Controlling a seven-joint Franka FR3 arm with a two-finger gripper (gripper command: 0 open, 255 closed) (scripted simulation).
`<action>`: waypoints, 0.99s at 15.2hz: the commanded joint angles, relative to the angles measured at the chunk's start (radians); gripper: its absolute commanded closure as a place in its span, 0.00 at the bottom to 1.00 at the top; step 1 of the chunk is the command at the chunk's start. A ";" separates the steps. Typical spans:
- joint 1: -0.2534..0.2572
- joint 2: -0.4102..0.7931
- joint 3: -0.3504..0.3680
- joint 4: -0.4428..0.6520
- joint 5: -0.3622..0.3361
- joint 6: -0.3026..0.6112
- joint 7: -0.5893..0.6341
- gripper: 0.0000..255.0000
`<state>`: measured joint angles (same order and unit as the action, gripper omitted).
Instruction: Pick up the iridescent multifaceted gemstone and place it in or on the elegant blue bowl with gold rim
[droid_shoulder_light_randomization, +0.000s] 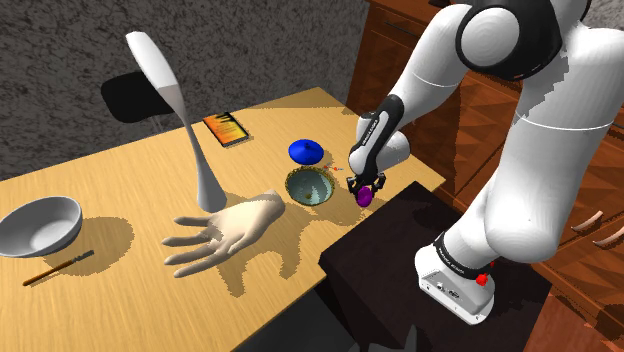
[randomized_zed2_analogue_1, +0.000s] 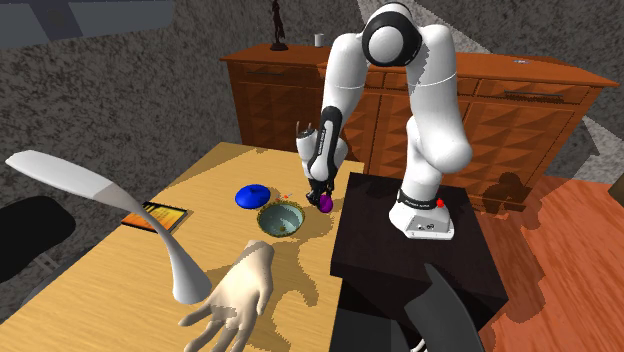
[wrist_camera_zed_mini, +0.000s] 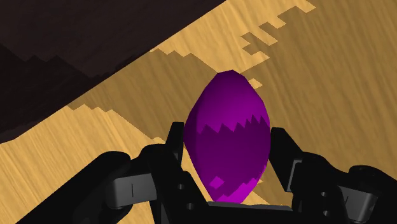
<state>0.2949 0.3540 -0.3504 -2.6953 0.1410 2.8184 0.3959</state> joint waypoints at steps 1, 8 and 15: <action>0.000 0.000 0.000 0.000 0.000 0.000 0.000 1.00; 0.065 -0.117 -0.089 -0.029 -0.093 -0.086 0.060 1.00; 0.105 -0.261 -0.163 -0.047 -0.227 -0.199 0.148 1.00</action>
<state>0.3948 0.1194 -0.5035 -2.7376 -0.0614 2.6389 0.5271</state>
